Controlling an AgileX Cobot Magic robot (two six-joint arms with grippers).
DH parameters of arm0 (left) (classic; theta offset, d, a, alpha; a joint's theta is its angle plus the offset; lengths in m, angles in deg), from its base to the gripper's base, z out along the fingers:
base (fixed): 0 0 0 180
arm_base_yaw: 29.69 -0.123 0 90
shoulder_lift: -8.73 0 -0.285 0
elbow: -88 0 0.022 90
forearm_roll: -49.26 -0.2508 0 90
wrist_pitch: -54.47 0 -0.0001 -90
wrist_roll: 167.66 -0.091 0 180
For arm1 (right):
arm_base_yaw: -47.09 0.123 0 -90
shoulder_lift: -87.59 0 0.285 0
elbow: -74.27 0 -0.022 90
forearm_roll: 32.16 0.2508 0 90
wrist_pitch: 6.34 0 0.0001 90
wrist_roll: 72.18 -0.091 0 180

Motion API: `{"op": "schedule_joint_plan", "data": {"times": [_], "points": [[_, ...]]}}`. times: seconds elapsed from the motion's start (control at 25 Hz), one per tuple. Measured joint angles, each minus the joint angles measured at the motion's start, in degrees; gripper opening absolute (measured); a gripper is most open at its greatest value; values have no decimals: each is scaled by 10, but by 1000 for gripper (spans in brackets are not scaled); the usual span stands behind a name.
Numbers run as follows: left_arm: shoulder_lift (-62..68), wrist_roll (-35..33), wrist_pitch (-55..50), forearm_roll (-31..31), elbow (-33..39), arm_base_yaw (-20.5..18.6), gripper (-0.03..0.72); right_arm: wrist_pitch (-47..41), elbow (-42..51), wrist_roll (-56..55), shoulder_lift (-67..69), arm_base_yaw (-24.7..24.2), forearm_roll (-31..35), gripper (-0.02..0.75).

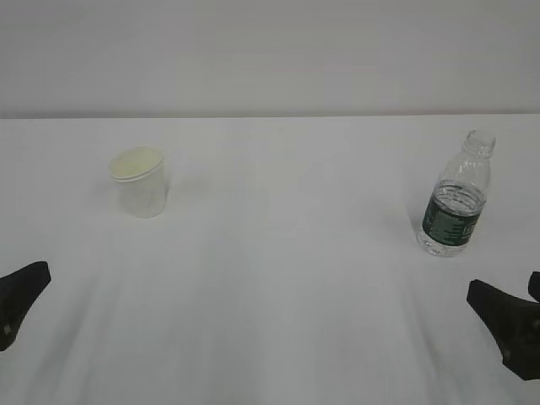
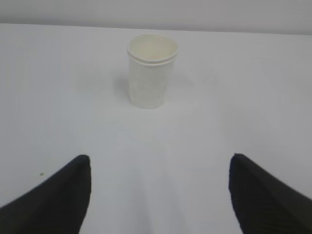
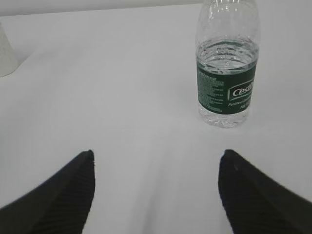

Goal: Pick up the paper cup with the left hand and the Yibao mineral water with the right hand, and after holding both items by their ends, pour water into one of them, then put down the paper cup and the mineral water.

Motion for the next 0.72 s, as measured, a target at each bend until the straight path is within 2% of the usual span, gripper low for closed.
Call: {"op": "schedule_joint_plan", "data": {"times": [0.32,0.48,0.72], "points": [[21,1,0,-5,0,0,650,0,0,0,0,0,0,603],[69,-23,3,-8,0,0,641,0,0,12,0,0,0,603],[175,-30,89,-47,0,0,617,0,0,85,0,0,11,603]]}}
